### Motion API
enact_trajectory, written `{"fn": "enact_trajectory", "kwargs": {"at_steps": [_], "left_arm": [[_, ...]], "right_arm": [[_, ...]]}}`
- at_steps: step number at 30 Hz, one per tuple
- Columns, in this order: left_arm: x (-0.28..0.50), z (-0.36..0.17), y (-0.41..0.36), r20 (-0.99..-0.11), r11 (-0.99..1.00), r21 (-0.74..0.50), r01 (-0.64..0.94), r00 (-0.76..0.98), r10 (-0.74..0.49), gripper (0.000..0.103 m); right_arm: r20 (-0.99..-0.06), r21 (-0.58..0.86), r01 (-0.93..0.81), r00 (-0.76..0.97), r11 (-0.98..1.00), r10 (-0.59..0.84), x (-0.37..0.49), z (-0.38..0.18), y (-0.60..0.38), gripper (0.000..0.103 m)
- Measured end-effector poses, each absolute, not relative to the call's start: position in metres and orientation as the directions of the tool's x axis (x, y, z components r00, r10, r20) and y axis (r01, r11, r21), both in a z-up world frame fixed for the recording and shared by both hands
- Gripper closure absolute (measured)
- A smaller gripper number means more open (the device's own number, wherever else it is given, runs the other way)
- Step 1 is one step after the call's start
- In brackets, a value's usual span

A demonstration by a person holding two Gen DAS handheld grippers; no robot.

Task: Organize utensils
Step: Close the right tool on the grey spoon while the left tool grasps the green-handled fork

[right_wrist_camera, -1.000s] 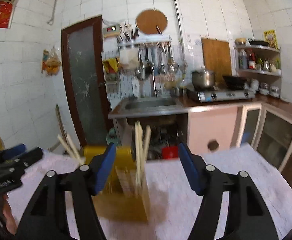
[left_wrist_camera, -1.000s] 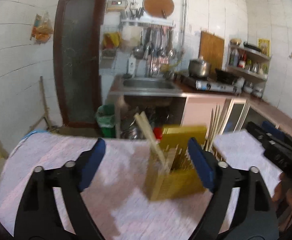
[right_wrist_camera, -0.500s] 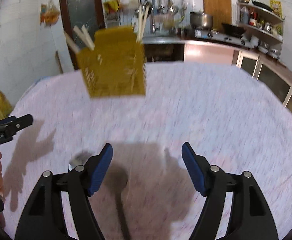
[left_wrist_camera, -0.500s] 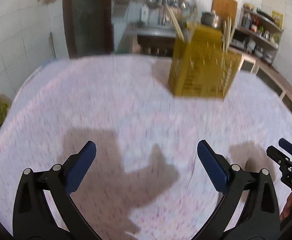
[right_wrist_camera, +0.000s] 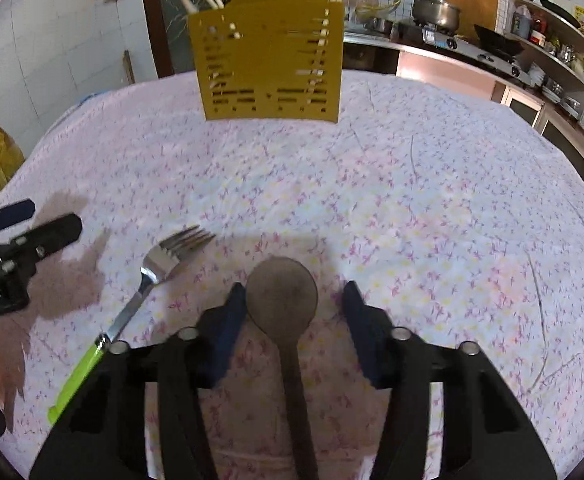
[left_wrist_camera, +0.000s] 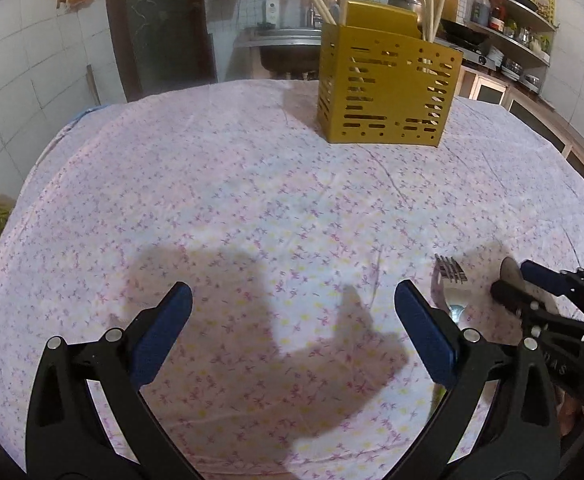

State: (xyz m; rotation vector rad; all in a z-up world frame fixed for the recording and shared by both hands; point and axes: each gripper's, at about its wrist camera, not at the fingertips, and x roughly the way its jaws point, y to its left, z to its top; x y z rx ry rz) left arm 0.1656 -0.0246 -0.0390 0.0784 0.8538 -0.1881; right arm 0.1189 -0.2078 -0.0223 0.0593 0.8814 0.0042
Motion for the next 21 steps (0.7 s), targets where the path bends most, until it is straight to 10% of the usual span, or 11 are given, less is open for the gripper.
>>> {"fn": "enact_trajectory", "kwargs": {"at_steps": [12,21], "left_arm": [[0.161,-0.051,-0.096,-0.792,0.939,0.003,0.343,0.574,-0.207,0.007],[0.171,-0.058,-0.127,-0.846,0.907,0.005,0.422,0.485,-0.221,0.063]], "right_arm": [[-0.783,0.109,0.121,0.622,0.987,0.01,0.117,-0.02,-0.265,0.067],[-0.794,0.11,0.12,0.608,0.987,0.015,0.122,-0.021,-0.271,0.067]]}}
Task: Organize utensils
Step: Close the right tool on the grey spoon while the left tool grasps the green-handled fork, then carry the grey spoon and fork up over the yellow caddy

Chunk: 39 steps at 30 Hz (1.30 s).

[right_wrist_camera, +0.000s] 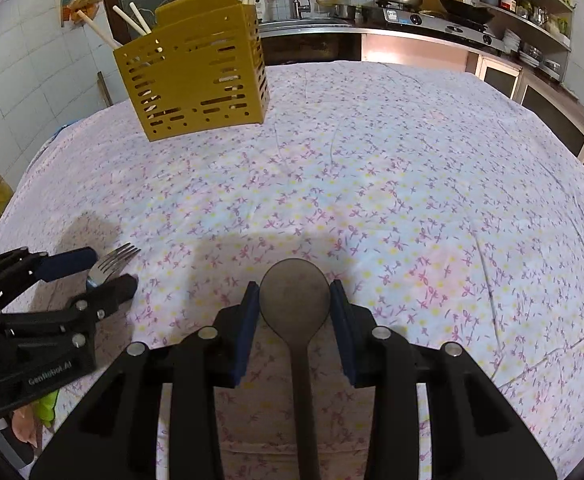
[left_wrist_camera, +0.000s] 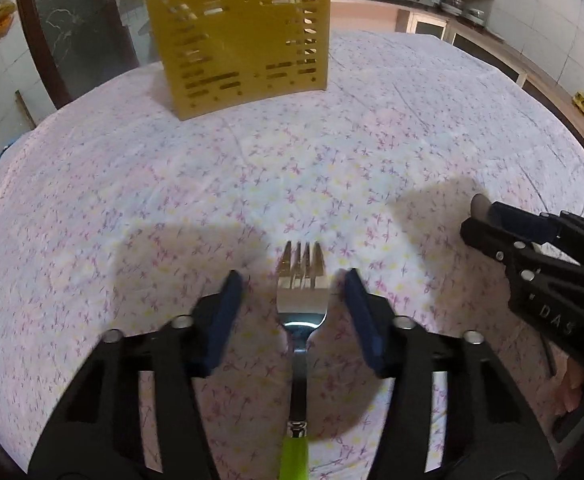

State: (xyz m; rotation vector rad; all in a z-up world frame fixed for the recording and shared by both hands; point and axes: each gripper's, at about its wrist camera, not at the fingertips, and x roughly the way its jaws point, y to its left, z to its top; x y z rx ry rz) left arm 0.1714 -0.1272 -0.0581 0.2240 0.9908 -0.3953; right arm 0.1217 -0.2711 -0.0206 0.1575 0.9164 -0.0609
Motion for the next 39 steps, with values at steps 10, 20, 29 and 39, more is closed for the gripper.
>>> {"fn": "enact_trajectory", "kwargs": {"at_steps": [10,20,29,39], "left_arm": [[0.174,-0.045,-0.113,-0.819,0.926,-0.018,0.376,0.526,-0.229,0.081],[0.15,0.021,-0.072,-0.627,0.962,-0.029,0.271,0.745,-0.229,0.081],[0.133,0.052,-0.044,-0.482,0.978,-0.048,0.201,0.853,-0.199,0.082],[0.132,0.068,-0.038,-0.42,0.978,-0.058,0.202,0.883,-0.208,0.083]], "right_arm": [[-0.755,0.148,0.13,0.656,0.98,0.027,0.117,-0.008,-0.269,0.067],[-0.521,0.217,0.082,0.852,0.973,0.044,0.101,0.05,-0.26,0.067],[-0.366,0.228,0.043,0.929,0.973,0.045,0.105,0.066,-0.25,0.067],[-0.276,0.228,0.028,0.961,0.973,0.037,0.109,0.075,-0.248,0.067]]}}
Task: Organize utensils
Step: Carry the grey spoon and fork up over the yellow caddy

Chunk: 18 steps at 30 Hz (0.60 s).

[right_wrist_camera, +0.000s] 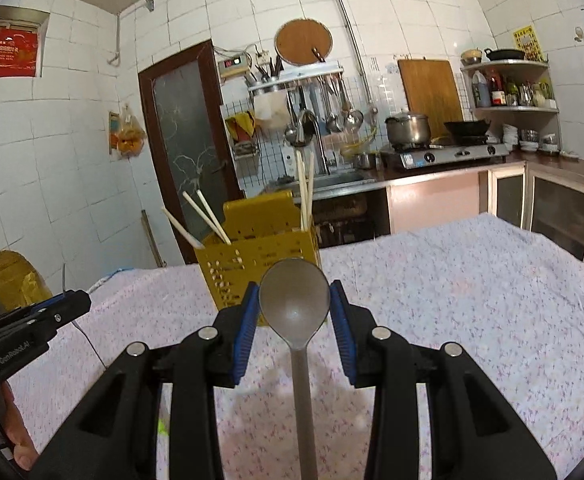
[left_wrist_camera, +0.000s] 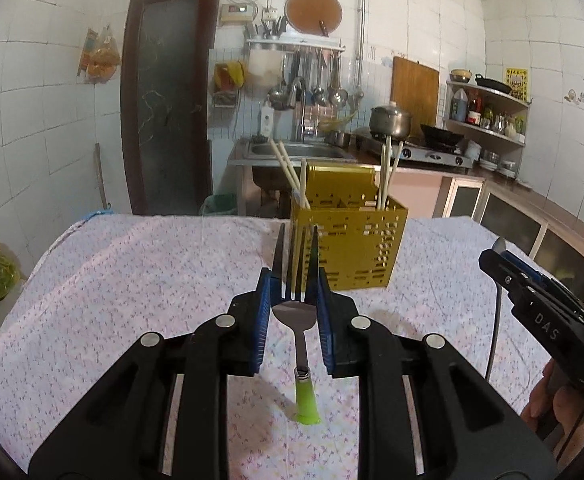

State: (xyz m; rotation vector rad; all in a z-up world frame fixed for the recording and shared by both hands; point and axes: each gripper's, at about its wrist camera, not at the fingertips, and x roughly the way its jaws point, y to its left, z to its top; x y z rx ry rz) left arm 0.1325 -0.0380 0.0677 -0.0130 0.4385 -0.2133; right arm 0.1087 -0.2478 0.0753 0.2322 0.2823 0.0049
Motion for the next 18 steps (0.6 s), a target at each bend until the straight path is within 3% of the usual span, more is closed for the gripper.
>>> {"fn": "enact_trajectory", "kwargs": {"at_steps": [13,18], "left_arm": [[0.197,0.187,-0.063,-0.197,0.968,-0.072,0.242,0.947,-0.252,0.083],[0.242,0.204,-0.081,-0.141,0.969,-0.053,0.24,0.959,-0.245,0.083]], "right_arm": [[-0.047,0.264,-0.037,0.998,0.964,0.051,0.195,0.168,-0.266,0.067],[0.025,0.263,-0.067,0.998,0.962,0.062,0.245,0.186,-0.268,0.067]]}}
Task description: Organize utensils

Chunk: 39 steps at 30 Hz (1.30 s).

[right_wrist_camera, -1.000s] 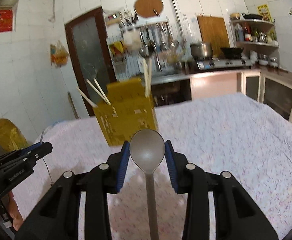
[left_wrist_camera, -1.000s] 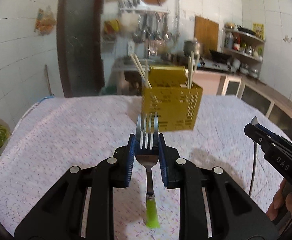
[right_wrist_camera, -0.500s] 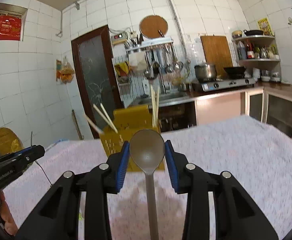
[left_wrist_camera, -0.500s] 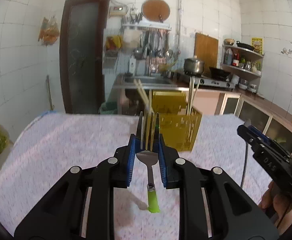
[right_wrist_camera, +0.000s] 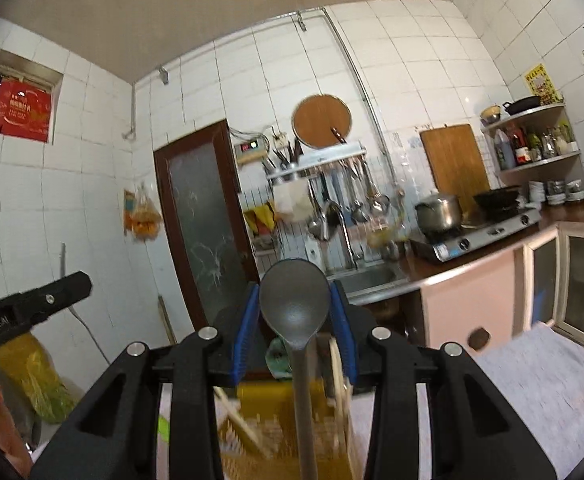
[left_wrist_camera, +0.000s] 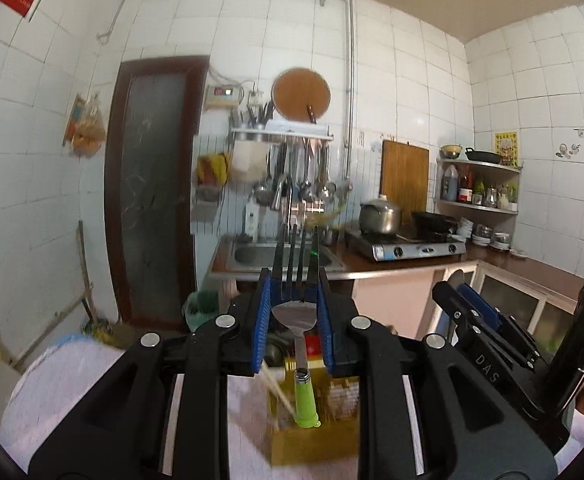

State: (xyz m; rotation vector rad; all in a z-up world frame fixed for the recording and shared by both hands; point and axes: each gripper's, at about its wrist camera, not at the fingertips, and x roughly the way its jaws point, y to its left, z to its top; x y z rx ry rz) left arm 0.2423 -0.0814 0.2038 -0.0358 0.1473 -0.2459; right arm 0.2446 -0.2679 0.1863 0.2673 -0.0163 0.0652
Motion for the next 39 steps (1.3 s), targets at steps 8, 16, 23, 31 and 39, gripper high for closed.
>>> {"fn": "enact_trajectory", "kwargs": {"at_steps": [8,16,23,31,39], "left_arm": [[0.308,0.154,-0.099,-0.204,0.97,-0.043,0.241,0.948,-0.245,0.083],[0.333,0.114,-0.089,-0.284,0.971,-0.065,0.228,0.929,-0.237,0.083],[0.296,0.122,-0.064,-0.306,0.978,-0.064,0.198,0.929,-0.208,0.035],[0.186,0.117,-0.022,-0.292,0.988,-0.027,0.152,0.944,-0.153,0.005],[0.086,0.055,0.006,-0.34,0.995,-0.039,0.09,0.935,-0.098,0.005]], "right_arm": [[0.036,0.268,-0.093,0.996,0.959,0.086,0.308,0.161,-0.265,0.067],[-0.059,0.266,-0.076,0.994,0.961,0.094,0.325,0.116,-0.266,0.066],[-0.152,0.248,0.0,0.988,0.969,0.039,0.279,0.12,-0.275,0.037],[-0.29,0.171,0.056,0.957,0.984,-0.003,0.156,0.118,-0.27,0.011],[-0.382,0.103,0.093,0.923,0.99,-0.047,0.053,0.074,-0.246,0.005]]}}
